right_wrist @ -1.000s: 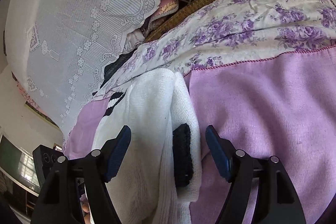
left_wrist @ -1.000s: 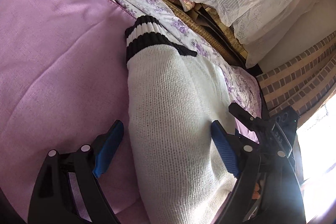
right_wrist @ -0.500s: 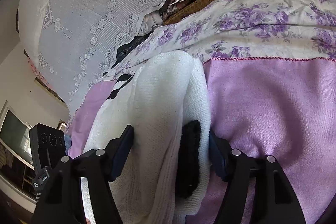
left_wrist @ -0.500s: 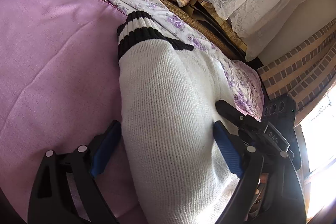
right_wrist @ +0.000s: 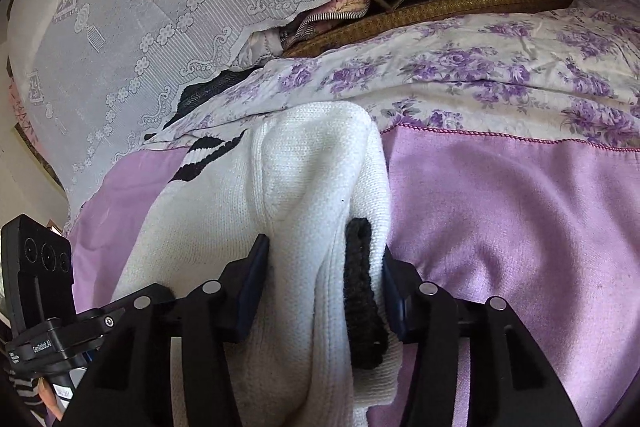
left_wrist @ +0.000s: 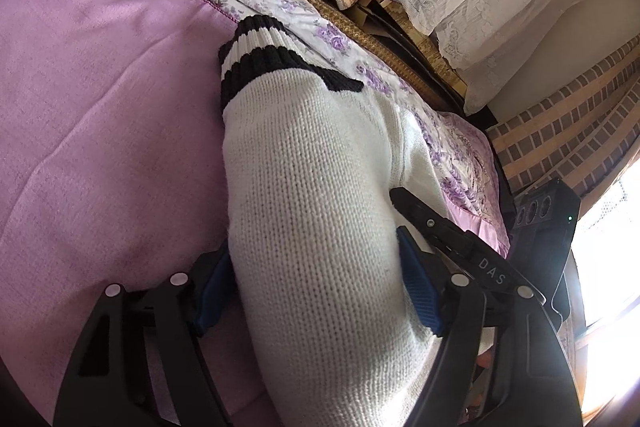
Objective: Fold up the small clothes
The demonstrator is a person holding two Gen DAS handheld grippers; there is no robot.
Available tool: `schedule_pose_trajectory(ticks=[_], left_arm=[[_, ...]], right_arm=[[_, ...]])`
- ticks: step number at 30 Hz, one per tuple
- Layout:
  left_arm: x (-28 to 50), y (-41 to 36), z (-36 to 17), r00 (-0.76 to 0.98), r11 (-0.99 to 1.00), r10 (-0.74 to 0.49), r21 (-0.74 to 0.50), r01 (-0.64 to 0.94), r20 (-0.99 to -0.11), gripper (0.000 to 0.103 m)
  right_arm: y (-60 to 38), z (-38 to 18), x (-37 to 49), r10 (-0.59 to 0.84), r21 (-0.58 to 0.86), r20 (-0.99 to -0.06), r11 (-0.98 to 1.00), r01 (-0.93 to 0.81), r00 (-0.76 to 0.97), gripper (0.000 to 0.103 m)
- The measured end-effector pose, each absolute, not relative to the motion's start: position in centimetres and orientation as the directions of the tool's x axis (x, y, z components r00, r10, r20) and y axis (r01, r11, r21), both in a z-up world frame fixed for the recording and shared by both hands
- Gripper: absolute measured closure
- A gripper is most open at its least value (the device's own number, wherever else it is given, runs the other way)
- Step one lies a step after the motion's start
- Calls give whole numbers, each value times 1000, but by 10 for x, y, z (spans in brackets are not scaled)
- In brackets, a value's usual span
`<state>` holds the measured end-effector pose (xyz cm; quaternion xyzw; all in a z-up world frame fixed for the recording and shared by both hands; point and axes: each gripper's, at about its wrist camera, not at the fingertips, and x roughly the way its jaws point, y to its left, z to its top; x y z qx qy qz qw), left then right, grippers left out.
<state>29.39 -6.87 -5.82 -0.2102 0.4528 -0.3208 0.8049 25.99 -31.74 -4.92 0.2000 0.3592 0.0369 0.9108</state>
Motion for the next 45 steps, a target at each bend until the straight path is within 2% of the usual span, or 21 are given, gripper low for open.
schedule_pose_trajectory(ticks=[8,13,25,30,35,45], left_arm=[[295,-69,-56,384,697,-716,-631,341,-583,39],[287,-69,-49,414,707,-706,-608,360,-575,47],[235,-82,8,523,743,-668,-508,436,-528,49],[209,-137,43,513,728,-684,-445,521,-518,49],[186,-225,61,456,679,-720,-396,617,-523,49],[148,-418,53,295,536,-789,-370,759,-538,49]], right_arm=[[-315,-45,257,211,388,-630,919,67,747,57],[-310,-33,243,191,370,-574,928,44,796,64],[-319,23,201,205,376,-484,926,-8,851,66],[-368,53,164,169,369,-449,929,10,878,66],[-448,68,121,92,364,-430,928,79,898,66],[-614,59,40,-132,345,-433,890,299,892,66]])
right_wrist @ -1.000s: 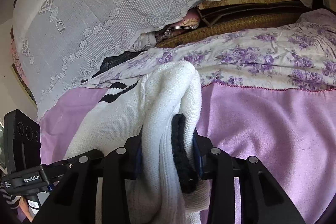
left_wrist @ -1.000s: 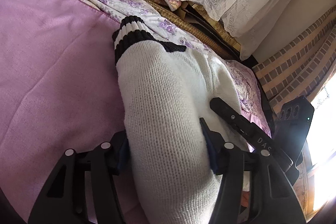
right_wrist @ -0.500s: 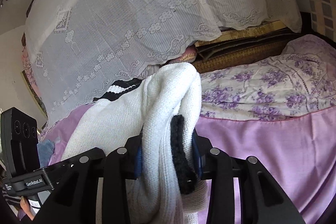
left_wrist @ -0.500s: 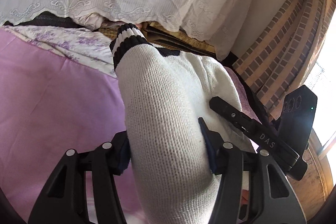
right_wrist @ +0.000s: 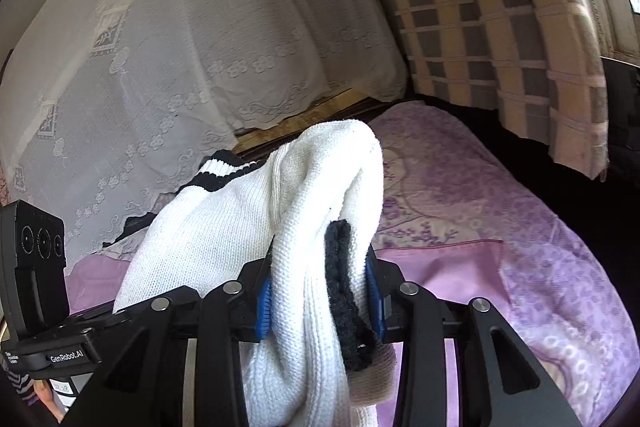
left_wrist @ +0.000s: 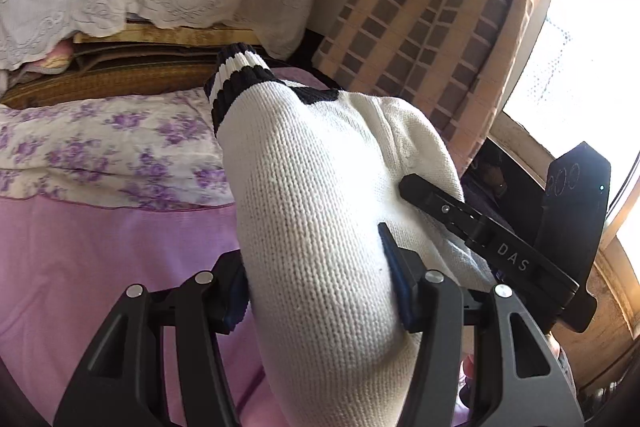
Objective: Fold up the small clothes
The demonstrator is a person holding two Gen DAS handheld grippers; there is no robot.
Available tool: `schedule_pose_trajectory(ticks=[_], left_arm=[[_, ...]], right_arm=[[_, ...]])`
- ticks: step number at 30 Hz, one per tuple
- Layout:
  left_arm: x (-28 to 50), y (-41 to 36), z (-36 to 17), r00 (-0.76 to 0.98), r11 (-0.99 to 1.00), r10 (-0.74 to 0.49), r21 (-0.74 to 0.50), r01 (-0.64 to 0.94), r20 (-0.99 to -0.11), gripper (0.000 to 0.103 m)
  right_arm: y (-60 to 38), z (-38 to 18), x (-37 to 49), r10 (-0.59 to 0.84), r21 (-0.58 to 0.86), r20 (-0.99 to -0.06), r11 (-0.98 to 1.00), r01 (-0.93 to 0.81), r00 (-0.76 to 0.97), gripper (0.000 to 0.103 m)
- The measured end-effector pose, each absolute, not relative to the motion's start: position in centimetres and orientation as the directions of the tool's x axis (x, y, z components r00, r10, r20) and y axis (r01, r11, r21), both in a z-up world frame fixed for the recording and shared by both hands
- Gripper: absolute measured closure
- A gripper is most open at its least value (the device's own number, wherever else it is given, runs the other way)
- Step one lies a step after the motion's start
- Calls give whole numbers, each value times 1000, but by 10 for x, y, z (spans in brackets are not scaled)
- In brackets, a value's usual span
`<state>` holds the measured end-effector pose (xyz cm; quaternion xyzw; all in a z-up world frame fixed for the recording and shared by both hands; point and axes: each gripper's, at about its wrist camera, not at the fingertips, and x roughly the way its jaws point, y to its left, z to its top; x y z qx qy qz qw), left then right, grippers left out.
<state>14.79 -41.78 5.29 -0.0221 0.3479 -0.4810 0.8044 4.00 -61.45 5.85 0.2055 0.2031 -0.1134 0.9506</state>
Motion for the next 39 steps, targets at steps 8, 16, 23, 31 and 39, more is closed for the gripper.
schedule_pose_trajectory(ticks=[8,16,23,31,39], left_arm=[[143,-507,-2,225,508,-772,-364,781,-594,49],[156,-504,-41,179,528,-758,-428,734,-627,46],[137,-459,-15,242,525,-794,-428,735,-558,48],[125,-471,-29,268,562,-722,-315,764,-638,27],[118,-430,-15,262,552,-765,-389,738,-588,29]], right_arm=[[-697,3,25,-209,376,-512,818,436,833,66],[-713,-34,43,-197,388,-610,770,507,767,57],[-685,14,-4,-341,336,-461,787,517,819,60],[-656,-13,5,-268,256,-600,829,498,754,75],[-642,-8,-15,-312,261,-465,846,465,828,75]])
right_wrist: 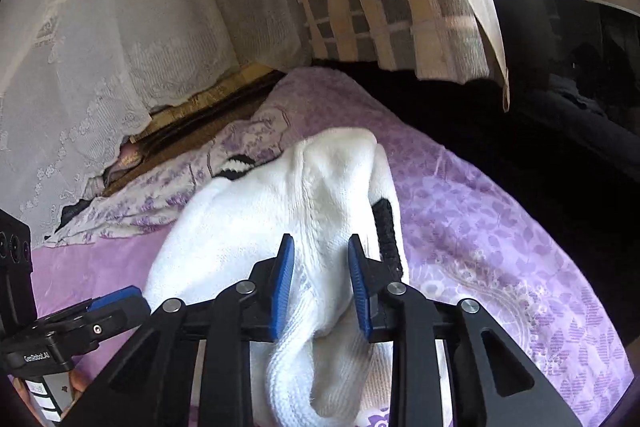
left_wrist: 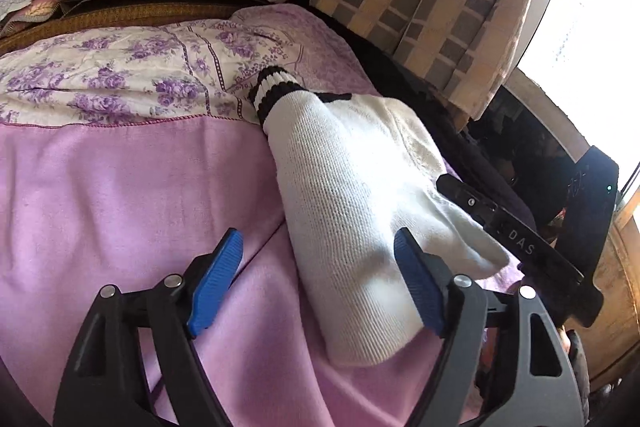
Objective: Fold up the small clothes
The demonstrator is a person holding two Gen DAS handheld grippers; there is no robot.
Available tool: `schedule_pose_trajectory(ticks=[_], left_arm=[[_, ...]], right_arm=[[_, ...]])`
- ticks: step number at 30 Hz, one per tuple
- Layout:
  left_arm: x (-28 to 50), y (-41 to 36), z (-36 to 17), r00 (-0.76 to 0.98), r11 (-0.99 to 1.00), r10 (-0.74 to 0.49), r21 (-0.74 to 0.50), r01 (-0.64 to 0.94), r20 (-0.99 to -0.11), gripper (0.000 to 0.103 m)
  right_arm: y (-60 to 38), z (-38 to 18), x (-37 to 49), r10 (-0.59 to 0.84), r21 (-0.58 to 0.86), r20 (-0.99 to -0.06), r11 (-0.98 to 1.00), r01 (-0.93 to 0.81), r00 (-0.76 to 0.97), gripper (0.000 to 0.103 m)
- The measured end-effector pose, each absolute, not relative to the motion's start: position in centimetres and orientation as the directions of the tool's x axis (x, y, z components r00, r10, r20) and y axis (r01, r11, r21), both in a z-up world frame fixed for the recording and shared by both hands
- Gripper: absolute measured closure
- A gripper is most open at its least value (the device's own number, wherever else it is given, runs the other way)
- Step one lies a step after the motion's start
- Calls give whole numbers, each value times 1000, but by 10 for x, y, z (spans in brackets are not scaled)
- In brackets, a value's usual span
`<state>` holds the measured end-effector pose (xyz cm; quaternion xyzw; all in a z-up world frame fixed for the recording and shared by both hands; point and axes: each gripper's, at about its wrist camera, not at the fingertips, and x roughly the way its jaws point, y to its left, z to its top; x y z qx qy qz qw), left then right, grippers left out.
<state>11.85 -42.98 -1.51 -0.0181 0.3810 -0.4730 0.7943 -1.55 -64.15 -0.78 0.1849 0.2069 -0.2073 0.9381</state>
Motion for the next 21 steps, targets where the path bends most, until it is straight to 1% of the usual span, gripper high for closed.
schedule_pose_trajectory(ticks=[2,3,5,6,7,8,10,13,14,15,16,17,18,21], left_arm=[[114,-407,-5,281,553,-773,-385,739,-569,28],[112,-396,-2,297,562,-768,-375,737,-567,28],[115,-374,0,322,590,-749,-361,722,-579,28],[118,-363,-1,332,608,-737,-361,707,-589,28],[122,-351,-2,338,625,-724,-366,689,-601,28],[125,-338,-3,340,639,-716,-377,670,-610,28],[129,-306,-3,362,669,-697,-379,640,-619,28],[128,-252,8,440,725,-649,-327,606,-621,28],[128,-233,12,474,750,-622,-301,589,-623,27],[127,-210,16,508,776,-593,-277,566,-625,24],[125,-187,19,539,801,-565,-260,539,-624,18],[124,-161,23,574,828,-533,-245,504,-622,15],[122,-134,25,610,855,-497,-230,465,-617,12],[115,-55,29,687,915,-395,-198,350,-609,9]], right_arm=[[-627,3,-22,-329,215,-395,875,435,858,75],[-619,5,-22,-327,187,-388,888,421,862,75],[-612,1,-14,-302,146,-439,905,399,846,75],[-613,-7,-3,-287,133,-504,906,401,815,70],[-617,-15,7,-263,141,-562,904,405,784,70],[-621,-17,8,-249,169,-570,897,408,783,70],[-629,-18,-3,-214,240,-539,888,392,815,71],[-635,-18,-13,-186,306,-497,876,372,848,71],[-636,-18,-16,-197,312,-487,870,381,851,68],[-638,-17,-19,-220,316,-483,859,402,848,59],[-640,-17,-22,-231,328,-476,848,416,848,57],[-642,-17,-26,-253,337,-471,833,438,845,53],[-645,-17,-30,-285,344,-467,814,468,837,51],[-648,-11,-48,-403,339,-449,749,569,798,50]])
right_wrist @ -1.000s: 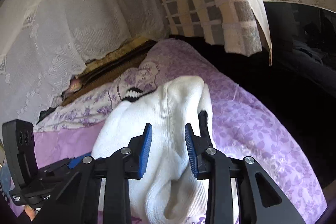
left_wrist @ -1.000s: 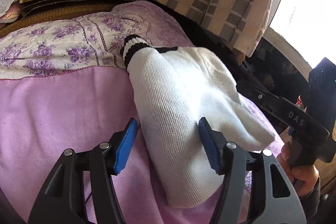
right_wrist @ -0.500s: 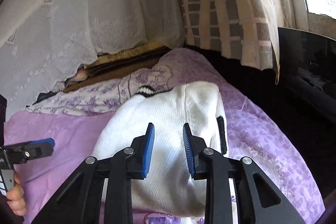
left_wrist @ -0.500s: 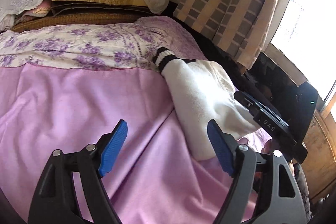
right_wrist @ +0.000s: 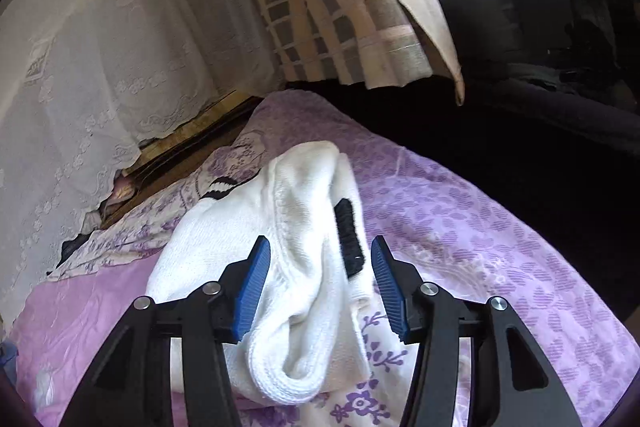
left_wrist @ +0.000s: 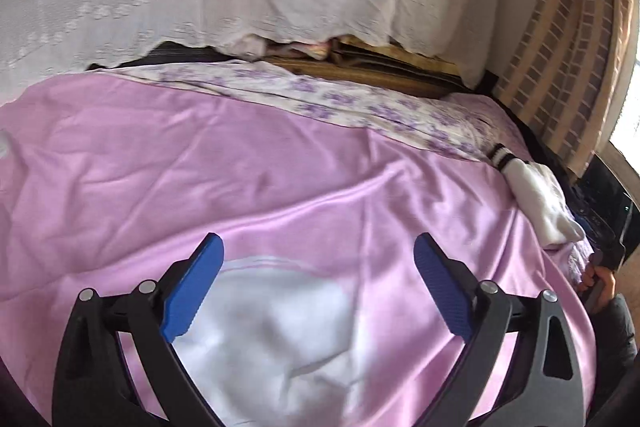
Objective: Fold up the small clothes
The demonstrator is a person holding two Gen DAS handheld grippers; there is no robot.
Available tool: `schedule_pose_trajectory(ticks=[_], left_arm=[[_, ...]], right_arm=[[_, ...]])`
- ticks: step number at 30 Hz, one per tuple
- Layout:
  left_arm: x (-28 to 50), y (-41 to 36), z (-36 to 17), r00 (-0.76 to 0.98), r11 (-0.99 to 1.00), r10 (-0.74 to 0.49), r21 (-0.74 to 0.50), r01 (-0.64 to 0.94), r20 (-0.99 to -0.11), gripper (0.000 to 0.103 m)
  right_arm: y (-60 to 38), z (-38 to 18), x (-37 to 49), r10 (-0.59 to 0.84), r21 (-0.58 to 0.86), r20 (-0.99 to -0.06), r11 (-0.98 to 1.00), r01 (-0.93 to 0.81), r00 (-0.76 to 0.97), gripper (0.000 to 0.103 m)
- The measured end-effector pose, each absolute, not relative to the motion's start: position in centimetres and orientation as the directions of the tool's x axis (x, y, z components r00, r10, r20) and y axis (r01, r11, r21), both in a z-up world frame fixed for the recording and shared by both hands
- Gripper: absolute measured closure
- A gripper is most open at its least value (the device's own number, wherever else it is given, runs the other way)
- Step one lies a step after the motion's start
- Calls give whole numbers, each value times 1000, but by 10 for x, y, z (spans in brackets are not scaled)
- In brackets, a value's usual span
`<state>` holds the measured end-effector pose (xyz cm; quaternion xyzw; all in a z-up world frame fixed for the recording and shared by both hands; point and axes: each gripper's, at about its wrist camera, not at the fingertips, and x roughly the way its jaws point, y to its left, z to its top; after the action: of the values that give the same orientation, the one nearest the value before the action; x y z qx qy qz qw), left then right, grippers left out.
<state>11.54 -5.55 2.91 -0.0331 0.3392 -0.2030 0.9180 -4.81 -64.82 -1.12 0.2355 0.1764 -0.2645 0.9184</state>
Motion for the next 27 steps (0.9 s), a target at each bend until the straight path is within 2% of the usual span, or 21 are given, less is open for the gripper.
schedule_pose_trajectory(ticks=[2,5,6,10,12,15,19,22,27], left_arm=[[113,-10,29,712,941,-336,-190,279,-617,9],[110,47,29,732,956,-293,-213,204,-614,9],[110,61,29,736,955,-292,-229,189,-610,9],[104,90,28,754,948,-299,-271,166,-586,8],[101,92,24,756,946,-304,-278,167,-580,7],[98,83,17,752,952,-297,-245,184,-589,6],[88,78,19,800,982,-189,-125,143,-569,5],[79,95,22,830,990,-132,-118,80,-542,5],[59,125,26,850,995,-58,-101,5,-524,5]], right_arm=[[-641,0,-62,-451,333,-429,726,601,783,50],[-612,21,-74,-417,360,-402,747,559,815,39],[-599,29,-75,-399,366,-401,755,544,824,39],[-532,61,-58,-250,415,-365,819,396,897,34],[-488,72,-44,-152,426,-354,852,303,923,26],[-411,80,-10,-16,405,-375,896,180,927,21],[-294,70,41,150,365,-448,931,27,882,17],[-215,62,64,191,304,-497,952,-37,846,17],[-136,59,83,269,314,-477,941,-124,837,10]])
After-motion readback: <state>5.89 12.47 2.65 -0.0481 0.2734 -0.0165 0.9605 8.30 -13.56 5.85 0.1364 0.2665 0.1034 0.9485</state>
